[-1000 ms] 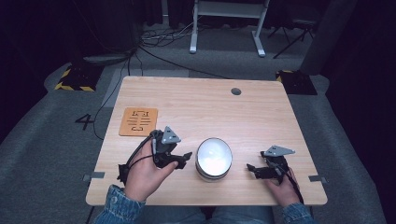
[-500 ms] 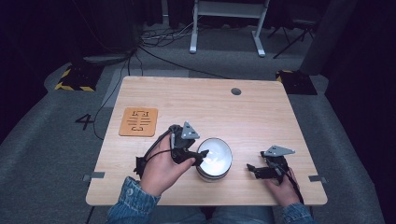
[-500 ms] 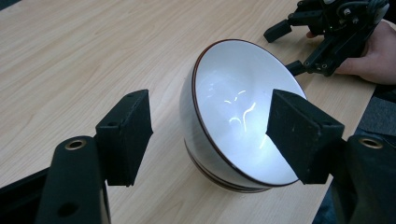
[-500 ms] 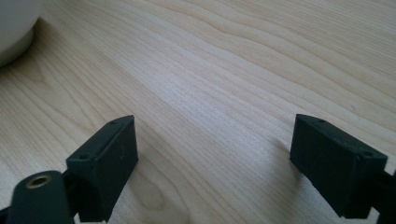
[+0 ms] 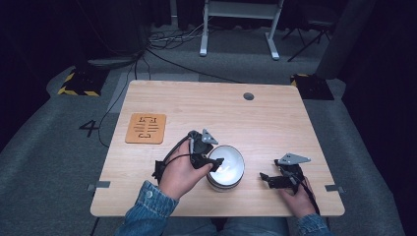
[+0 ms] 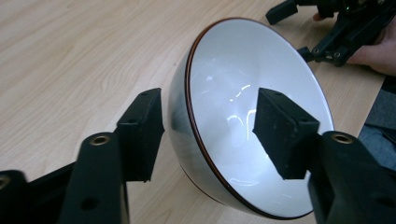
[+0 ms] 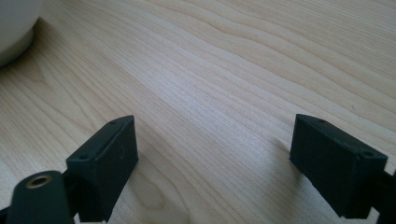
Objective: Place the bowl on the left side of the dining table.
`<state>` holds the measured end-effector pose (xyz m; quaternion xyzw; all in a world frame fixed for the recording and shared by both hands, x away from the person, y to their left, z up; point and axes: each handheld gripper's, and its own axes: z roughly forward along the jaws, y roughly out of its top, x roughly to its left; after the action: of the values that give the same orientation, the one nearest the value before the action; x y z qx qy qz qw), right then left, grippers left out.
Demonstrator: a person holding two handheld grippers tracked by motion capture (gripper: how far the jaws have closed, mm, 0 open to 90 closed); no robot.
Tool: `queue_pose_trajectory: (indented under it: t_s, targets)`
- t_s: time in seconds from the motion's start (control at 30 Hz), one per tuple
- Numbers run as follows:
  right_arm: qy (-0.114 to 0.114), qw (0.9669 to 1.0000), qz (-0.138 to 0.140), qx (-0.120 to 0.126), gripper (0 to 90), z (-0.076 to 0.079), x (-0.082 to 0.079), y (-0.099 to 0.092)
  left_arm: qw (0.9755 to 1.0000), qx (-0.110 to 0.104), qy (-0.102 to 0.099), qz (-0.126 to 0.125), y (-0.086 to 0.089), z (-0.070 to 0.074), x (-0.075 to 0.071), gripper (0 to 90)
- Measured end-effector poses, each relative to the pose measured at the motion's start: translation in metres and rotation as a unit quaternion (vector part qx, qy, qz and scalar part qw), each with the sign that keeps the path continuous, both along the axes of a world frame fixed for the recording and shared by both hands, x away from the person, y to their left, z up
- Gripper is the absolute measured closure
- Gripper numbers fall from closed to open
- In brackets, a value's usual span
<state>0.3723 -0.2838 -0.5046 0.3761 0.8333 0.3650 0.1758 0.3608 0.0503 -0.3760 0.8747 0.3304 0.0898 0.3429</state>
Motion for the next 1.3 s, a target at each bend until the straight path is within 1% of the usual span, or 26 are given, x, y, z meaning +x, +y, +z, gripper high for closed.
queue_pose_trajectory:
  t_s: [0.03, 0.07, 0.1, 0.13, 0.17, 0.2, 0.23, 0.27, 0.33, 0.4, 0.5, 0.57, 0.6, 0.63, 0.7, 0.73, 0.8, 0.87, 0.97, 1.03, 1.07, 1.1, 1.13, 1.17, 1.23, 1.3]
  targets:
    - [0.000, 1.0000, 0.000, 0.000, 14.8, 0.000, 0.000, 0.000, 1.0000, 0.010, 0.001, 0.000, -0.001, -0.002, 0.001, 44.8]
    - [0.000, 1.0000, 0.000, 0.000, 14.8, 0.000, 0.000, 0.000, 0.9998, 0.018, 0.002, 0.002, -0.002, -0.003, 0.002, 48.0]
    - [0.001, 1.0000, -0.002, 0.000, 14.8, 0.000, 0.000, 0.000, 0.9997, 0.022, 0.001, 0.005, -0.003, -0.005, 0.004, 50.7]
    - [0.000, 1.0000, 0.000, 0.000, 14.8, 0.000, 0.000, 0.000, 0.9995, 0.032, 0.000, 0.006, -0.004, -0.006, 0.005, 54.1]
    - [0.001, 1.0000, -0.002, 0.001, 14.8, 0.000, 0.000, 0.000, 0.9993, 0.036, 0.003, 0.007, -0.005, -0.007, 0.006, 57.1]
    - [0.000, 1.0000, -0.002, 0.001, 14.9, 0.000, 0.000, 0.000, 0.9991, 0.040, 0.000, 0.011, -0.005, -0.008, 0.007, 61.4]
    - [0.000, 1.0000, -0.002, 0.001, 14.9, 0.000, 0.000, 0.000, 0.9991, 0.040, 0.000, 0.011, -0.005, -0.008, 0.007, 64.0]
    - [0.000, 1.0000, -0.002, 0.001, 14.9, 0.000, 0.000, 0.000, 0.9991, 0.040, 0.004, 0.016, -0.005, -0.009, 0.009, 64.0]
    - [0.000, 1.0000, -0.003, 0.002, 14.9, 0.000, 0.000, 0.000, 0.9988, 0.045, 0.011, 0.015, -0.005, -0.011, 0.011, 69.1]
    - [0.000, 1.0000, -0.003, 0.002, 14.9, 0.000, 0.000, 0.000, 0.9986, 0.046, 0.015, 0.020, -0.005, -0.011, 0.012, 70.4]
    - [0.000, 1.0000, -0.003, 0.002, 14.9, 0.000, 0.000, 0.000, 0.9987, 0.040, 0.023, 0.020, -0.006, -0.011, 0.013, 73.0]
    - [0.000, 1.0000, -0.003, 0.002, 14.9, 0.000, 0.000, 0.000, 0.9985, 0.047, 0.010, 0.026, -0.008, -0.009, 0.013, 76.8]
    - [0.000, 1.0000, -0.003, 0.002, 14.9, 0.000, 0.000, 0.000, 0.9986, 0.045, 0.010, 0.024, -0.009, -0.009, 0.013, 77.9]
    - [0.000, 1.0000, -0.003, 0.002, 14.9, 0.000, 0.000, 0.000, 0.9986, 0.045, 0.010, 0.024, -0.009, -0.009, 0.013, 78.5]
    - [0.000, 1.0000, -0.003, 0.002, 14.9, 0.000, 0.000, 0.001, 0.9984, 0.047, 0.001, 0.030, -0.012, -0.010, 0.014, 79.6]
    - [0.000, 1.0000, -0.003, 0.001, 14.9, 0.000, 0.000, 0.000, 0.9984, 0.049, -0.002, 0.028, -0.013, -0.010, 0.015, 79.9]
    - [0.000, 1.0000, -0.003, 0.002, 14.9, 0.000, 0.000, 0.000, 0.9981, 0.053, 0.000, 0.031, -0.014, -0.010, 0.014, 80.2]
    - [0.000, 1.0000, -0.003, 0.002, 14.9, 0.000, 0.000, 0.000, 0.9984, 0.050, -0.004, 0.024, -0.015, -0.010, 0.015, 80.7]
    - [0.000, 1.0000, -0.003, 0.002, 14.9, 0.000, 0.000, 0.001, 0.9982, 0.054, -0.004, 0.025, -0.015, -0.007, 0.014, 81.5]
    - [0.000, 1.0000, -0.003, 0.002, 14.9, 0.000, 0.000, 0.000, 0.9985, 0.051, -0.004, 0.022, -0.015, -0.003, 0.013, 81.6]
    - [0.000, 1.0000, -0.003, 0.002, 14.9, 0.000, 0.000, 0.000, 0.9986, 0.049, -0.002, 0.022, -0.015, -0.002, 0.012, 81.5]
    - [0.000, 1.0000, -0.003, 0.002, 14.9, 0.000, 0.000, 0.000, 0.9989, 0.044, 0.005, 0.015, -0.015, 0.000, 0.013, 81.6]
    - [0.000, 1.0000, -0.003, 0.002, 14.9, 0.000, 0.000, 0.000, 0.9989, 0.044, 0.007, 0.015, -0.015, 0.002, 0.013, 81.7]
    - [0.000, 1.0000, -0.003, 0.002, 14.9, 0.000, 0.000, 0.000, 0.9989, 0.045, 0.009, 0.010, -0.015, 0.007, 0.013, 81.6]
    - [0.000, 1.0000, -0.003, 0.002, 14.9, 0.000, 0.000, 0.000, 0.9988, 0.047, 0.007, 0.010, -0.016, 0.010, 0.012, 81.6]
    - [0.000, 1.0000, -0.003, 0.002, 14.9, 0.000, 0.000, 0.000, 0.9988, 0.048, 0.006, 0.009, -0.017, 0.017, 0.011, 81.5]
